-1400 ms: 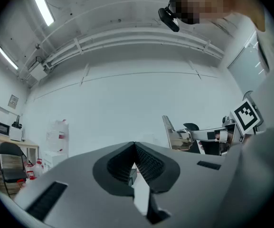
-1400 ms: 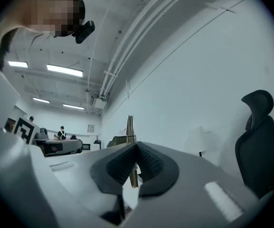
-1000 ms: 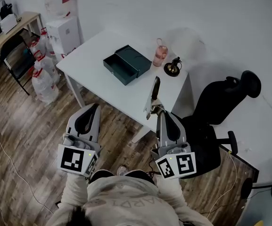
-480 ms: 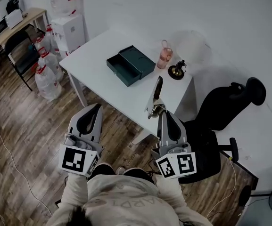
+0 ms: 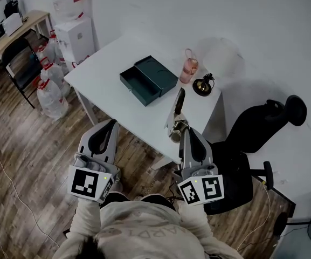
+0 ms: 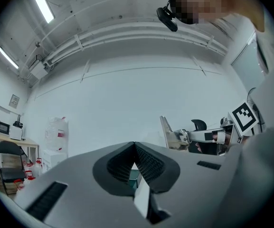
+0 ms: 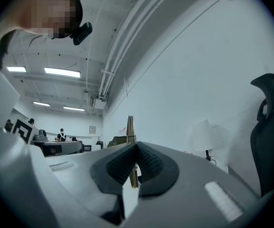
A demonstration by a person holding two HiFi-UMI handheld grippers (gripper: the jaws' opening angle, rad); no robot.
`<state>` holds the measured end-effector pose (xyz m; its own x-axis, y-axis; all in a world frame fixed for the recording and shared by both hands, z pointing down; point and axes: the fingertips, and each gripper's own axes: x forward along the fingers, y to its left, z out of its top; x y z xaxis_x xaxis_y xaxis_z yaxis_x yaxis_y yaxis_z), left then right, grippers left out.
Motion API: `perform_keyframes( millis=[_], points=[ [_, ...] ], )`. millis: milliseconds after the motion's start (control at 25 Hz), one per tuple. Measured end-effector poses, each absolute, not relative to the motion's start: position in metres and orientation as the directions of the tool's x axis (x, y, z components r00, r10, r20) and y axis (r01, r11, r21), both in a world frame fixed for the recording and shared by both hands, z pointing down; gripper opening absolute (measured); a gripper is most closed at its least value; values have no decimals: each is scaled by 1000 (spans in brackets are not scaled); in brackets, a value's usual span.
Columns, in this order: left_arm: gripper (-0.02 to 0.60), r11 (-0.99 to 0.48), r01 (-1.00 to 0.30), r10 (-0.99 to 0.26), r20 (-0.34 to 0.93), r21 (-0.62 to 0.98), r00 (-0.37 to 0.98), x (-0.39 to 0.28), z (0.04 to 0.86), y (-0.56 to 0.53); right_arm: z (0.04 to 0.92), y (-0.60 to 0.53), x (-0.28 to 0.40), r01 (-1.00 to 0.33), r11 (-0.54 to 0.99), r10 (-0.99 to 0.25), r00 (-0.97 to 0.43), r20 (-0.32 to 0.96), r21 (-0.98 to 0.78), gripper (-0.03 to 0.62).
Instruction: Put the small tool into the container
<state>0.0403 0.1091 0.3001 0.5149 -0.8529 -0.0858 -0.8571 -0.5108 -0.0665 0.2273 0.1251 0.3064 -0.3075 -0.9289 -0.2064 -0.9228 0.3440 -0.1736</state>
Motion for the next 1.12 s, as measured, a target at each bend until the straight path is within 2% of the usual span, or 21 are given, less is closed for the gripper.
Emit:
perform_keyframes(
  millis=[1120],
  points=[
    [3,-641,-765,-764,-52,-59,644,-13,304,-104,313,-62,165,-959,207,-969,-173,-179,-192,11]
  ],
)
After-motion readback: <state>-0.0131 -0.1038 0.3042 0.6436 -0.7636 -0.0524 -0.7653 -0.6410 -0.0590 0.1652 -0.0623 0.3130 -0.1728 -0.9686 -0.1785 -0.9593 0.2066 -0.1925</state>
